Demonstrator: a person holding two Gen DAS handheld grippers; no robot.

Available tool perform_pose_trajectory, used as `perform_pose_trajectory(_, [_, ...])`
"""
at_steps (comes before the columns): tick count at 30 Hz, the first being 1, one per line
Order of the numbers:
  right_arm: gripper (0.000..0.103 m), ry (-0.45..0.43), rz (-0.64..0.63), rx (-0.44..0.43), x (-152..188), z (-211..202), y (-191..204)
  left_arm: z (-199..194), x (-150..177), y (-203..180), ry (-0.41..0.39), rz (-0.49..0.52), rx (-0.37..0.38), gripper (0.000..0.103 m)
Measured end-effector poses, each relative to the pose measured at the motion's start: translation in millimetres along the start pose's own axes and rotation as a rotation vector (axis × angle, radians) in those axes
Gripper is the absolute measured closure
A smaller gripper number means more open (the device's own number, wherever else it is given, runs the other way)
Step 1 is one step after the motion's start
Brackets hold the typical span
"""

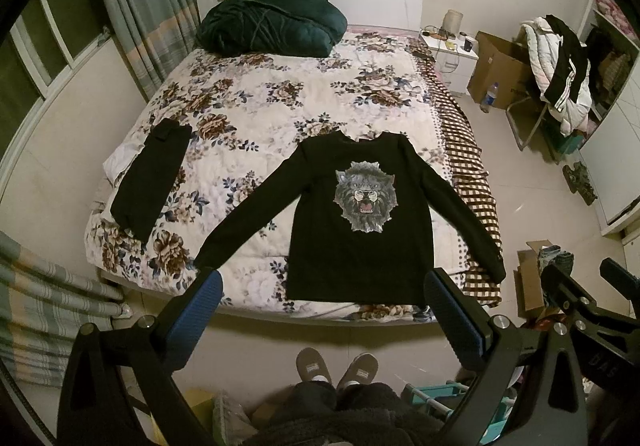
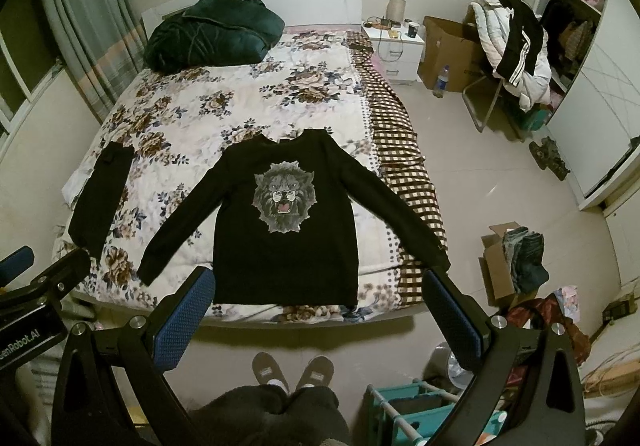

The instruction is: Fold small clothes

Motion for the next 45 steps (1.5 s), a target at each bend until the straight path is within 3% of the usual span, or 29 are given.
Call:
perform_pose_trajectory(5, [0.000, 0.004, 0.013, -0.008, 2, 3, -1, 0, -3, 1, -0.008, -0.004, -0.005, 0.000])
perform_pose_trajectory(9, [0.000, 0.008, 0.060, -0.005, 5, 35, -21, 17, -14, 1, -0.034, -0.032, -0.042, 0.000])
perform_pose_trajectory(16, [0.000, 0.034, 0.176, 0.032, -9, 126, -76, 104, -33, -13, -0.062, -0.049, -0.136, 0.000])
perform_pose_trajectory(21, [0.000, 0.065, 0.275, 0.074, -19, 214, -126, 186, -51, -39, -0.014, -0.001, -0.162, 0.000])
perform_pose_trajectory(26, [0.000, 0.109, 0.489, 0.023, -13, 314, -179, 272, -61, -60, 0.056, 0.049, -0.159, 0.000])
perform_pose_trajectory(31, [0.000, 0.160, 0.762, 0.043, 34, 419, -240, 385, -62, -89, 0.154, 0.099, -0.115, 0.000])
perform_pose_trajectory(36, [0.000, 0.174, 1.038, 0.093, 110, 504, -298, 481, -50, -120, 0.231, 0.156, -0.091, 0.000])
perform_pose_trajectory(41, [0.000, 0.114, 1.267, 0.087, 177, 582, -340, 561, -33, -148, 0.272, 0.227, -0.107, 0.000])
perform_pose_trajectory(45, [0.000, 0.066, 1.507, 0.013, 236, 637, -360, 612, -14, -160, 0.317, 0.243, -0.135, 0.000])
Point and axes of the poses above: each gripper's, at about its wrist camera, not at the fingertips, and z roughly the way its jaws point, y to its left, x to its underside, the point moved 5 cm from there along z, roughly the way its jaws point, and after that the axes turned 4 degrees about -y, right-handed, at the moved point
